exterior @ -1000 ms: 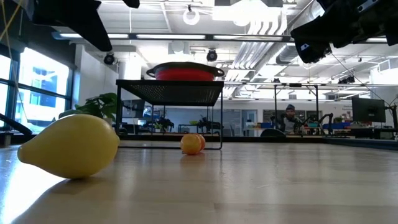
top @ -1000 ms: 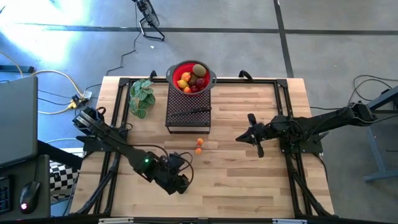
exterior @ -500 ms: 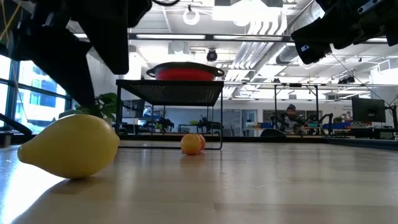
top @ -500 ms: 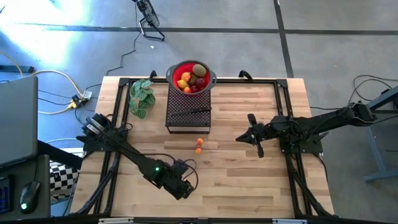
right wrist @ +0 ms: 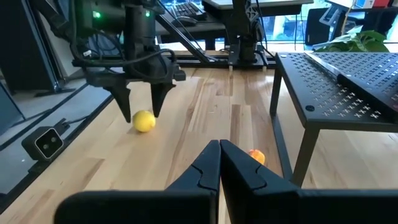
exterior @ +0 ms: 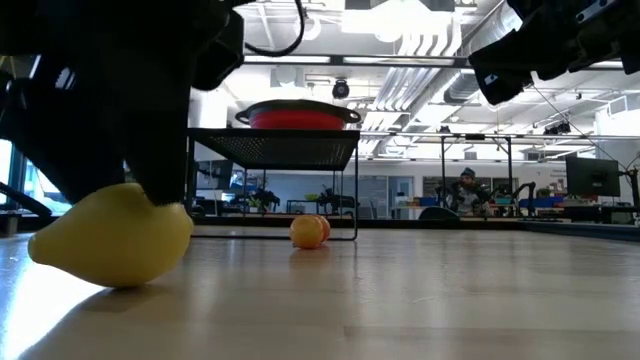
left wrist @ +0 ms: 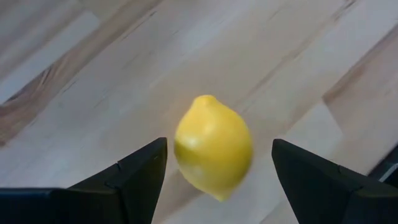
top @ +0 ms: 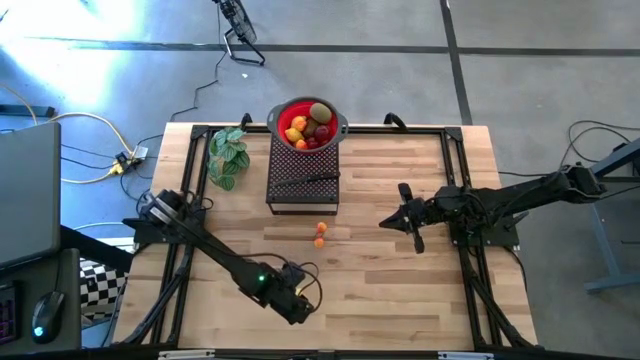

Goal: Pick & Place Fruit
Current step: Put the lemon into the red strainer bowl

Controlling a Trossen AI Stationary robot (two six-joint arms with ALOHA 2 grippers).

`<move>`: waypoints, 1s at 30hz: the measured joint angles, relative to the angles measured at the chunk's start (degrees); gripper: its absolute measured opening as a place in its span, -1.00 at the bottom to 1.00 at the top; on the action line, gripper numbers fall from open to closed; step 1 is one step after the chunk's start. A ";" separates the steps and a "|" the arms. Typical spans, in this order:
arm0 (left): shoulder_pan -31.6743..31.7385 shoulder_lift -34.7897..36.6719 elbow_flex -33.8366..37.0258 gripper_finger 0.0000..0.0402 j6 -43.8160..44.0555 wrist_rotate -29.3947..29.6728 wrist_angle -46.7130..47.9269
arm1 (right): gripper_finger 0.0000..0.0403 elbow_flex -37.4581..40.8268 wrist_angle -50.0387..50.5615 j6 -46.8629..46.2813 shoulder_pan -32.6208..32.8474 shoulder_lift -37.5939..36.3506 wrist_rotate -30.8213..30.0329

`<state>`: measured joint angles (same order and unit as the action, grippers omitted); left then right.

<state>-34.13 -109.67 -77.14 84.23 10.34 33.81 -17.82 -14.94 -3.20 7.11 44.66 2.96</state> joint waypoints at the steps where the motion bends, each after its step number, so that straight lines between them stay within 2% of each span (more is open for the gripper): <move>1: 0.00 -0.28 0.00 0.42 0.00 -0.01 0.00 | -0.99 0.00 0.09 0.00 -0.01 0.00 0.00; 11: 0.00 -3.41 -0.13 0.42 0.07 -0.76 -1.15 | -0.99 0.00 0.22 -0.02 -0.01 0.00 0.00; 30: -0.02 -3.60 -0.11 0.42 0.28 -0.41 -1.21 | -0.99 0.00 0.24 -0.04 -0.02 0.00 -0.02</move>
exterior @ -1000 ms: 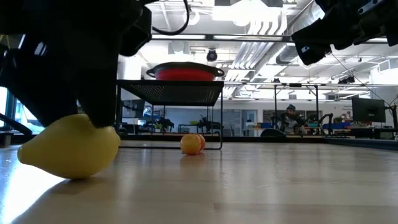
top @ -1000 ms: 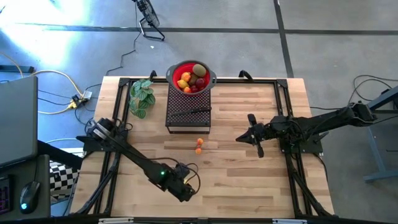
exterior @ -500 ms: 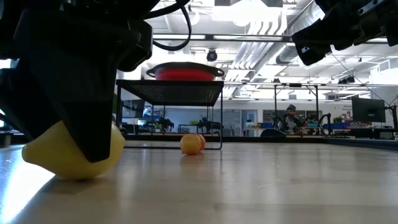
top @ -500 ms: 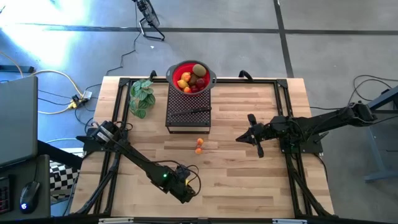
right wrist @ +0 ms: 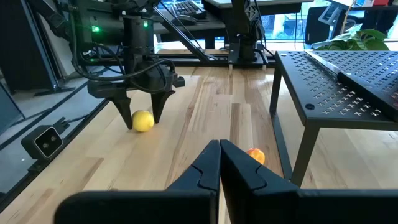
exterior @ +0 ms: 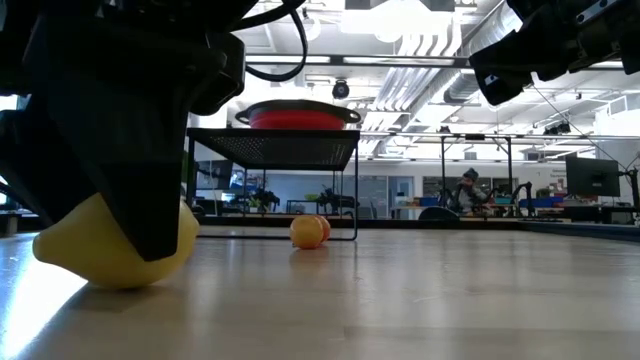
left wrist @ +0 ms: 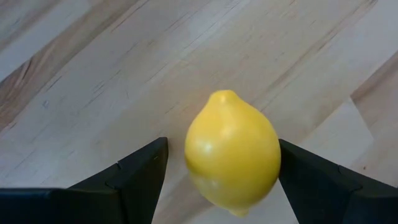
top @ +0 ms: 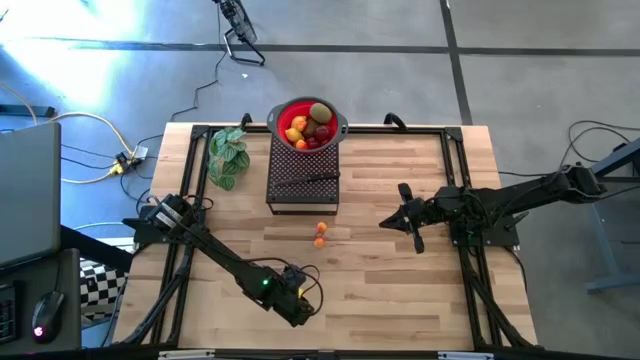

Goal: Pick & Place Fruit
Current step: Put the lemon into the red strainer bowl

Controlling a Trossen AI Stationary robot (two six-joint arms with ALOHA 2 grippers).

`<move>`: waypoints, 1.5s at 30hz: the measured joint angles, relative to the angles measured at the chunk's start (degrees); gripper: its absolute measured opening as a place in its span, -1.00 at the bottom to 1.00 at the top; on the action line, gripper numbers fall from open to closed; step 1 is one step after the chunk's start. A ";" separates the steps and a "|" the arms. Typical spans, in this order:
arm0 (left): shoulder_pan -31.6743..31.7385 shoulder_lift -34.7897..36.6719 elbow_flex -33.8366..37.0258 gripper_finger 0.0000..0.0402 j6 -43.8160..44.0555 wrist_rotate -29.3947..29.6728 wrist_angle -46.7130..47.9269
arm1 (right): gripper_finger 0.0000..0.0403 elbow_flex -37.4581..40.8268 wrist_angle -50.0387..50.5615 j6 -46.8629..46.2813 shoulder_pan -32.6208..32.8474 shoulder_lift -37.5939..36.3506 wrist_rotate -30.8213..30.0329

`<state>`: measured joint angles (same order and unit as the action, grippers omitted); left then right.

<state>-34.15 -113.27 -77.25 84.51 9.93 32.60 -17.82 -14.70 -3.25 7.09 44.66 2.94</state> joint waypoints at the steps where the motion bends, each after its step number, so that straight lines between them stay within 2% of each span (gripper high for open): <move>1: 0.00 0.00 0.00 0.42 0.00 0.00 0.00 | -0.99 0.00 -0.02 0.00 0.00 0.00 0.00; 45: 0.00 -0.09 0.11 0.42 0.02 1.22 -0.33 | -0.99 0.00 2.12 -0.04 0.01 0.01 0.00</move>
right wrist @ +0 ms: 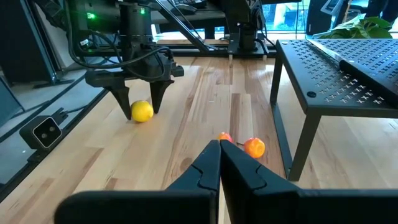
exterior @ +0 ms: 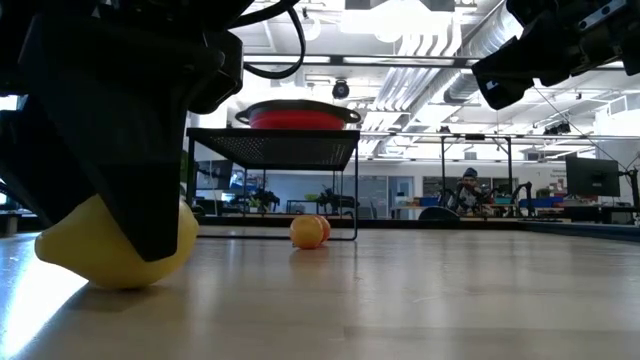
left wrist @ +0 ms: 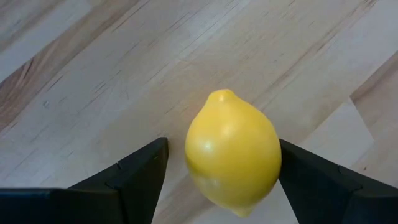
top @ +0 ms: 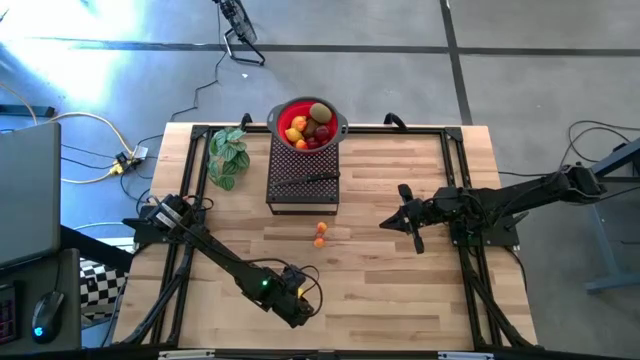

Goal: Pick & Place Fruit
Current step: Put the lemon into the red strainer bowl

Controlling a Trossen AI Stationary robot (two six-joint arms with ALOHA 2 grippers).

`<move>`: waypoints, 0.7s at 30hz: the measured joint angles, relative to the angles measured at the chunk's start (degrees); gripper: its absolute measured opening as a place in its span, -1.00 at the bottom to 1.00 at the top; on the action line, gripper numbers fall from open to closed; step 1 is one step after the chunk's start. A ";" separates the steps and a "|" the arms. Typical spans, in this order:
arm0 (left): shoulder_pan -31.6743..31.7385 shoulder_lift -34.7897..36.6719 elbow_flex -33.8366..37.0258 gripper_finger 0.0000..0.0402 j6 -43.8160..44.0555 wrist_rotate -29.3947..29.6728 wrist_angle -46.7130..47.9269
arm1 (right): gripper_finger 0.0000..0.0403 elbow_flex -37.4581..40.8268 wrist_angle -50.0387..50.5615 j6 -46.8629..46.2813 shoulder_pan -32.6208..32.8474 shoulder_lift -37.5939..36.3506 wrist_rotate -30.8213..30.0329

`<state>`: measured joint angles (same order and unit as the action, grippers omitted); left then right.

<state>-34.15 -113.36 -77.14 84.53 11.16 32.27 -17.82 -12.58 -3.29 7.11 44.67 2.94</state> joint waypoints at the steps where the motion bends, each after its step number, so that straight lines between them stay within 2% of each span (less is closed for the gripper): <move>1: 0.00 0.00 0.00 0.42 0.00 0.00 -0.02 | -0.99 0.00 0.00 0.03 -0.01 -0.01 0.00; 21: 0.00 0.00 0.00 0.42 0.24 0.35 -0.04 | -0.99 0.00 0.49 0.11 0.00 0.00 0.00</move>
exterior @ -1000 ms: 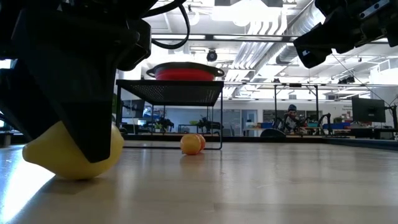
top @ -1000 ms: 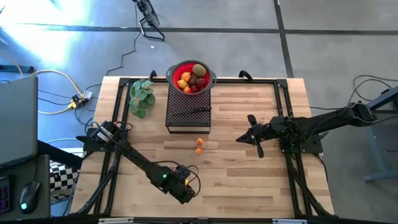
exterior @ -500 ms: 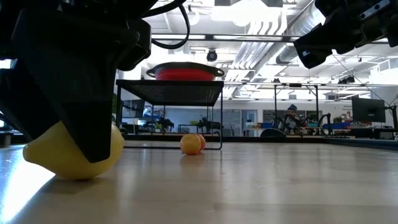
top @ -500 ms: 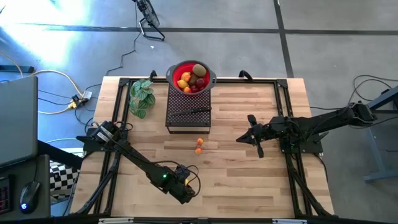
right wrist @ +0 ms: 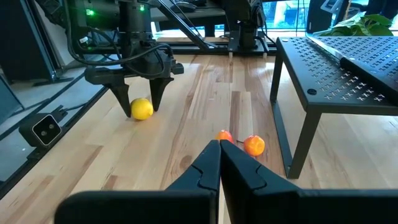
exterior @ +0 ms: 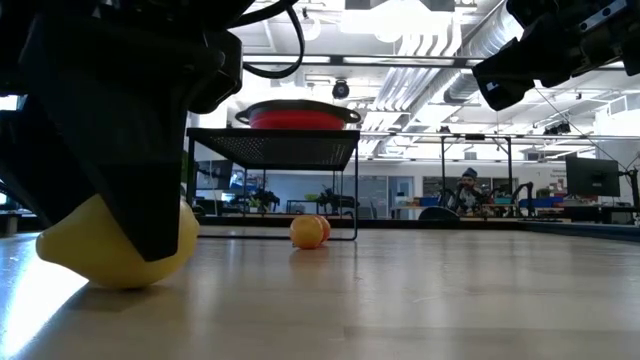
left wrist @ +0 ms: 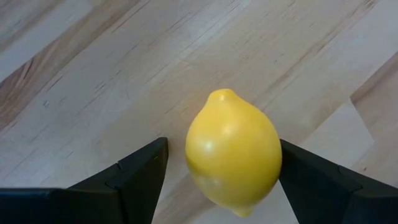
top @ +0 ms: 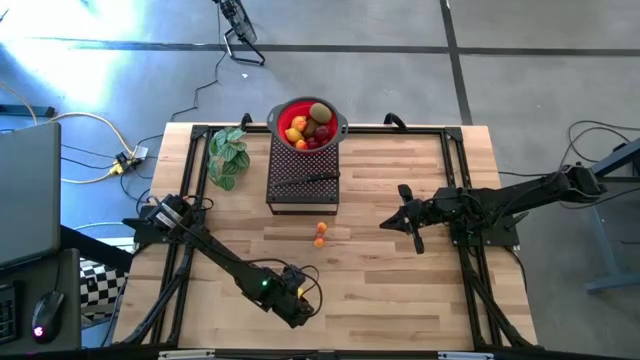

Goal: Pick & Place Fruit
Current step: Put the lemon into the red strainer bowl

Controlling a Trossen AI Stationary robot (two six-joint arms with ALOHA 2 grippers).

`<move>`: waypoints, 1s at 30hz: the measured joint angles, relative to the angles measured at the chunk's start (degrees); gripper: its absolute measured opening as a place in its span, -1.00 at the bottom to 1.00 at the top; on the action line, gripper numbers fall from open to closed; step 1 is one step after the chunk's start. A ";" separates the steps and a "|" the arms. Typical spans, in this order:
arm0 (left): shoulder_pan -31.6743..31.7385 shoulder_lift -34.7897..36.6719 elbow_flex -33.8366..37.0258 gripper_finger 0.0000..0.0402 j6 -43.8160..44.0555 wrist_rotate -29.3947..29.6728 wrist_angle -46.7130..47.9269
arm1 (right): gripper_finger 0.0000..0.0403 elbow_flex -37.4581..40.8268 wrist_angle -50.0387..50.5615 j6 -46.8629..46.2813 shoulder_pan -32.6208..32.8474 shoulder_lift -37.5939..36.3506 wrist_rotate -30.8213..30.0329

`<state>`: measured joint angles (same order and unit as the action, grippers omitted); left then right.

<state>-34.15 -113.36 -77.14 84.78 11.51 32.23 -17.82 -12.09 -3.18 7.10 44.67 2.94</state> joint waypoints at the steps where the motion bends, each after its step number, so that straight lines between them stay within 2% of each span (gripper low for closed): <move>1: 0.00 0.00 0.00 0.42 0.04 0.00 0.00 | -0.99 0.00 0.01 0.00 0.01 -0.01 0.00; 6: 0.00 -0.02 0.00 0.37 0.13 0.15 0.04 | -0.99 0.00 0.03 0.00 -0.01 -0.01 0.00; 15: 0.00 -0.04 0.07 0.02 1.20 1.21 0.72 | -0.99 0.00 0.89 0.00 0.00 -0.01 0.00; 24: 0.00 -0.04 0.07 0.11 1.24 1.33 0.61 | -0.99 0.00 1.52 0.00 0.01 0.00 0.00; 30: 0.00 -0.04 0.06 0.04 1.04 1.46 0.74 | -0.99 0.00 1.51 -0.02 0.00 0.00 0.00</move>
<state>-34.15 -113.40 -77.08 85.82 12.97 32.97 -17.82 -10.57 -3.20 7.11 44.67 2.94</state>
